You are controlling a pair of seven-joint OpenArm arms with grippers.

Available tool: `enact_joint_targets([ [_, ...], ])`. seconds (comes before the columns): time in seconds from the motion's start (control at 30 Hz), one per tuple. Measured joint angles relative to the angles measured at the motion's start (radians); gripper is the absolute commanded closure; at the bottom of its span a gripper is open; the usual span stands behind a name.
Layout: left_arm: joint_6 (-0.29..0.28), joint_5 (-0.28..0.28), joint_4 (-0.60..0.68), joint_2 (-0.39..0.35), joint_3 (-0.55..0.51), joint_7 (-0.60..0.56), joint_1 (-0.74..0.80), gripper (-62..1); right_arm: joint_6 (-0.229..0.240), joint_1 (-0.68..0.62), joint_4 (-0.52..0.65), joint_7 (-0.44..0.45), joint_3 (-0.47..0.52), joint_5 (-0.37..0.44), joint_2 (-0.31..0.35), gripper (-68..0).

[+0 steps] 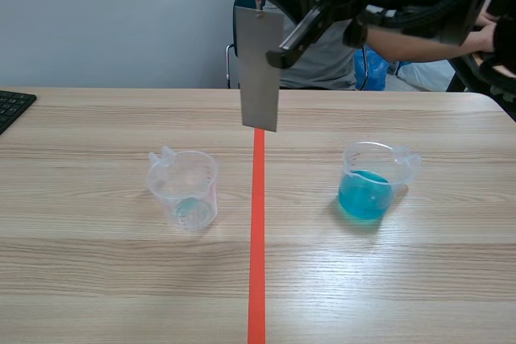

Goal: Do the redox reaction experiment.
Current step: 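Move the plate over the blue solution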

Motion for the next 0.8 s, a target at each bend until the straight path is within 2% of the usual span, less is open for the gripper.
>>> enact_joint_targets([
  [0.23,0.0,0.0,0.0,0.0,0.0,0.0,0.0,-1.8,0.084,-0.044,0.0,0.001,0.164,0.117,0.103,-0.4],
  [0.43,0.0,0.0,0.0,0.0,0.0,0.0,0.0,-1.8,0.145,-0.122,0.0,0.002,0.277,0.178,0.172,-0.4],
  [0.53,0.0,0.0,0.0,0.0,0.0,0.0,0.0,-1.8,0.158,-0.156,0.0,0.002,0.332,0.218,0.201,-0.4],
  [0.6,0.0,0.0,0.0,0.0,0.0,0.0,0.0,-1.8,0.185,-0.179,0.0,0.002,0.367,0.235,0.223,-0.4],
  [0.73,0.0,0.0,0.0,0.0,0.0,0.0,0.0,-1.8,0.232,-0.23,0.0,0.002,0.448,0.263,0.241,-0.4],
  [0.8,0.0,0.0,0.0,0.0,0.0,0.0,0.0,-1.8,0.238,-0.253,0.0,0.002,0.484,0.276,0.242,-0.4],
])
